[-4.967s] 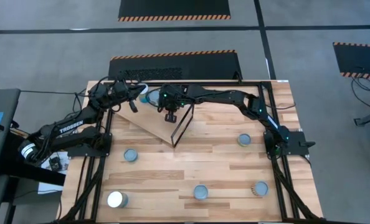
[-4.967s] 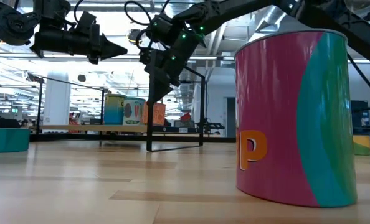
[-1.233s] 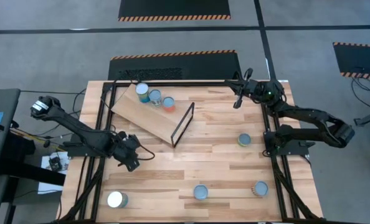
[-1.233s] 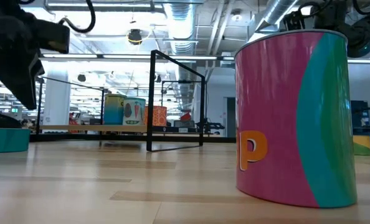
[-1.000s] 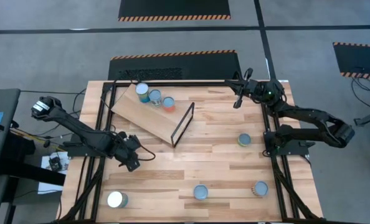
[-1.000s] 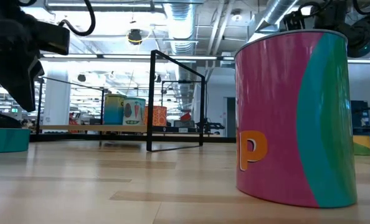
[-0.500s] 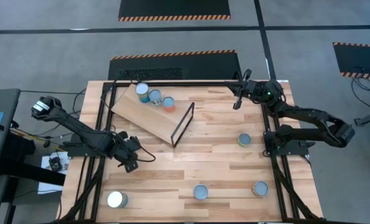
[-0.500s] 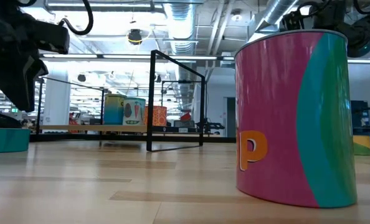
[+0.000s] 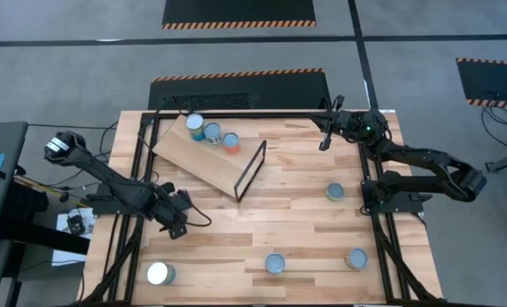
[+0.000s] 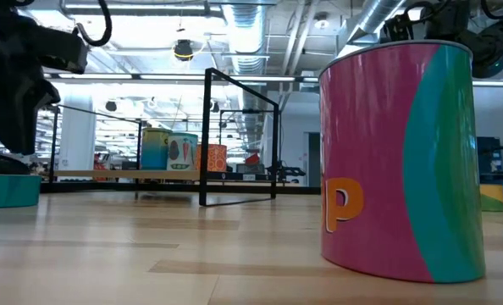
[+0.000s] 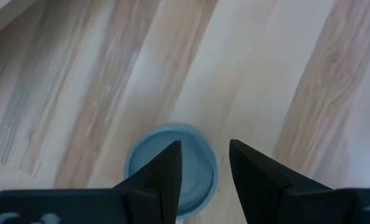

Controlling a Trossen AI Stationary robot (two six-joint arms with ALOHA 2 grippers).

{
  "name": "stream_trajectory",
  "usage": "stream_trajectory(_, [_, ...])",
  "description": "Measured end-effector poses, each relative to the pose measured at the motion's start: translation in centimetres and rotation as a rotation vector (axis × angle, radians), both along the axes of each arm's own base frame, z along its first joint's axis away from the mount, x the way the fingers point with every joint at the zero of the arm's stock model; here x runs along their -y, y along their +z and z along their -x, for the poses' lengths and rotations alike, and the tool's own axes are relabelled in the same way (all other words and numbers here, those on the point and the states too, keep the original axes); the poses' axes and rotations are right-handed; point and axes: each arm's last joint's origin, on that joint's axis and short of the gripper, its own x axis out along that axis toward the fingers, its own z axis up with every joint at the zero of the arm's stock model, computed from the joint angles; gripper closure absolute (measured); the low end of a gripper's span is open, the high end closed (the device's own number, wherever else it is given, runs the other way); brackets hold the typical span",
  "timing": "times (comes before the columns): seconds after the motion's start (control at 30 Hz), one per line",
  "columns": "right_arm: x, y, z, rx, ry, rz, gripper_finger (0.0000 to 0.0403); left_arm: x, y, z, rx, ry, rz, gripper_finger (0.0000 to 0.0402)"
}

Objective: Pick and place cans onto a shelf
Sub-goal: Put the small canned pickles on the shelf

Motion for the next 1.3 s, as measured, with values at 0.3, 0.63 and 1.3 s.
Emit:
stream_trajectory(0.3, [0.0,0.0,0.0,0.0,0.0,0.003,0.0393,0.8,-1.9,-0.5,-0.129,0.003,-0.005,0.028])
stream_trajectory(0.63, [0.0,0.0,0.0,0.0,0.0,0.003,0.0393,1.3,-3.6,-1.1,-0.235,0.03,-0.024,0.0301])
stream_trajectory(1.3, [0.0,0.1,0.0,0.006,0.0,0.01,0.0393,-3.9,4.2,-8.2,0.049,0.111,-0.227,0.0399])
